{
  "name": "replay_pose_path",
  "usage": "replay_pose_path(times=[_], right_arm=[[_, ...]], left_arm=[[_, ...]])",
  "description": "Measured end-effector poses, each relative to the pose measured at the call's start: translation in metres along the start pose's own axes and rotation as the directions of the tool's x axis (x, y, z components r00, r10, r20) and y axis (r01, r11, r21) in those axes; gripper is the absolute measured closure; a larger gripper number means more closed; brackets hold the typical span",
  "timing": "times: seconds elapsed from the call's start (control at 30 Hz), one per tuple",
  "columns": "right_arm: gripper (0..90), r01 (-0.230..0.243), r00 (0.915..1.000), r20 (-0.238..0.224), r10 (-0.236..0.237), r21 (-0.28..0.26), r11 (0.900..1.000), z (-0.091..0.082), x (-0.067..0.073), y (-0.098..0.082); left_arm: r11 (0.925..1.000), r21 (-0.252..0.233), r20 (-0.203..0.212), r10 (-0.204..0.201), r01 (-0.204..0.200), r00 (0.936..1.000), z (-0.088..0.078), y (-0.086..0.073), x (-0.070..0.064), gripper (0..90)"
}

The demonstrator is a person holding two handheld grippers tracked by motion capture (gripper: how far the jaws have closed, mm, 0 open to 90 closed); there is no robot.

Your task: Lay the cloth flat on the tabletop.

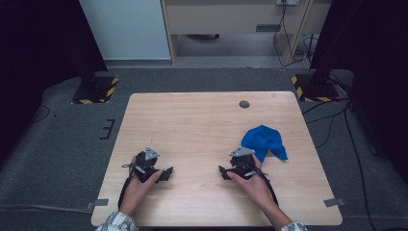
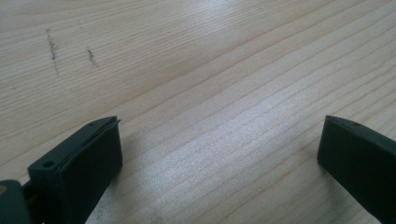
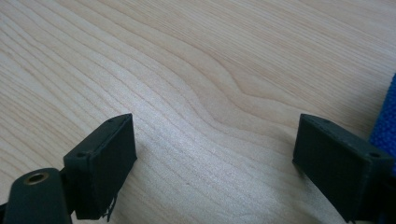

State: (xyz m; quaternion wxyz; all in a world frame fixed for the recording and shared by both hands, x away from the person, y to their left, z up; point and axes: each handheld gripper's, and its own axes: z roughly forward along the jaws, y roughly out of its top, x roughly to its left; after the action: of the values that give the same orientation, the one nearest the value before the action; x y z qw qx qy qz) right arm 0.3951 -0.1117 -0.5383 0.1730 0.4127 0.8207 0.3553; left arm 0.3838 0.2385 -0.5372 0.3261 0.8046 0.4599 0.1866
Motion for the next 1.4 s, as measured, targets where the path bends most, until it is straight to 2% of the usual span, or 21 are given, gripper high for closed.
replay_pose_path(times=[0.37,0.5,0.57,0.67,0.7,0.77,0.83,0.9,0.93,1.03,1.07,1.2,1.27,1.3,1.33,1.4], right_arm=[[11.6,0.018,0.9997,-0.018,-0.018,0.003,1.000,0.000,-0.001,0.000],[13.7,0.055,0.9984,-0.018,-0.055,0.006,0.998,-0.003,0.000,0.001],[15.0,0.086,0.9962,-0.003,-0.086,-0.009,0.996,-0.006,0.002,0.004],[16.0,0.097,0.9953,0.002,-0.097,-0.043,0.994,-0.014,0.003,0.010],[15.8,0.107,0.9943,0.007,-0.107,-0.080,0.991,-0.024,0.000,0.018],[15.9,0.100,0.9949,0.004,-0.100,-0.102,0.990,-0.035,-0.006,0.026],[15.7,0.083,0.9964,-0.006,-0.085,-0.142,0.986,-0.050,-0.017,0.037],[14.0,0.074,0.9972,0.009,-0.074,-0.169,0.983,-0.060,-0.029,0.044],[13.7,0.070,0.9975,0.024,-0.067,-0.181,0.981,-0.065,-0.039,0.047],[13.3,0.036,0.9983,0.053,-0.026,-0.206,0.978,-0.068,-0.066,0.048],[13.5,0.022,0.9970,0.077,-0.006,-0.213,0.977,-0.067,-0.079,0.048],[13.8,-0.083,0.9906,0.087,0.105,-0.228,0.970,-0.062,-0.117,0.045],[14.3,-0.095,0.9885,0.097,0.117,-0.206,0.974,-0.059,-0.127,0.040],[14.3,-0.095,0.9885,0.097,0.117,-0.206,0.974,-0.059,-0.127,0.040],[15.6,-0.091,0.9863,0.120,0.114,-0.182,0.979,-0.055,-0.133,0.032],[16.4,-0.100,0.9860,0.115,0.121,-0.173,0.980,-0.052,-0.136,0.026]], left_arm=[[1.0000,-0.001,0.012,0.009,-0.009,0.9999,0.004,0.004,0.001,0.0],[1.0000,0.000,0.012,0.009,-0.009,0.9999,0.004,0.004,0.001,0.0],[1.0000,0.000,0.012,0.010,-0.010,0.9999,0.004,0.004,0.001,0.0],[1.0000,-0.001,0.012,0.010,-0.010,0.9999,0.004,0.004,0.001,0.0],[1.0000,0.000,0.011,0.010,-0.010,0.9999,0.004,0.004,0.001,0.0],[1.0000,-0.001,0.013,0.010,-0.010,0.9999,0.004,0.004,0.001,0.0],[0.9999,-0.001,0.014,0.012,-0.012,0.9998,0.005,0.005,0.001,0.0],[0.9999,0.000,0.014,0.013,-0.013,0.9998,0.005,0.005,0.001,0.0],[0.9999,0.000,0.014,0.013,-0.013,0.9998,0.005,0.005,0.001,0.0],[0.9999,-0.001,0.014,0.013,-0.013,0.9998,0.005,0.005,0.001,0.0],[0.9999,-0.001,0.013,0.012,-0.012,0.9998,0.005,0.005,0.001,0.0],[1.0000,-0.001,0.009,0.006,-0.006,0.9999,0.004,0.004,0.000,0.0],[1.0000,-0.002,0.008,0.005,-0.005,1.0000,0.004,0.004,0.000,0.0],[1.0000,-0.002,0.008,0.005,-0.005,1.0000,0.004,0.004,0.000,0.0],[1.0000,-0.002,0.008,0.006,-0.006,0.9999,0.004,0.004,0.000,0.0],[1.0000,-0.001,0.009,0.006,-0.006,0.9999,0.004,0.004,0.000,0.0]])
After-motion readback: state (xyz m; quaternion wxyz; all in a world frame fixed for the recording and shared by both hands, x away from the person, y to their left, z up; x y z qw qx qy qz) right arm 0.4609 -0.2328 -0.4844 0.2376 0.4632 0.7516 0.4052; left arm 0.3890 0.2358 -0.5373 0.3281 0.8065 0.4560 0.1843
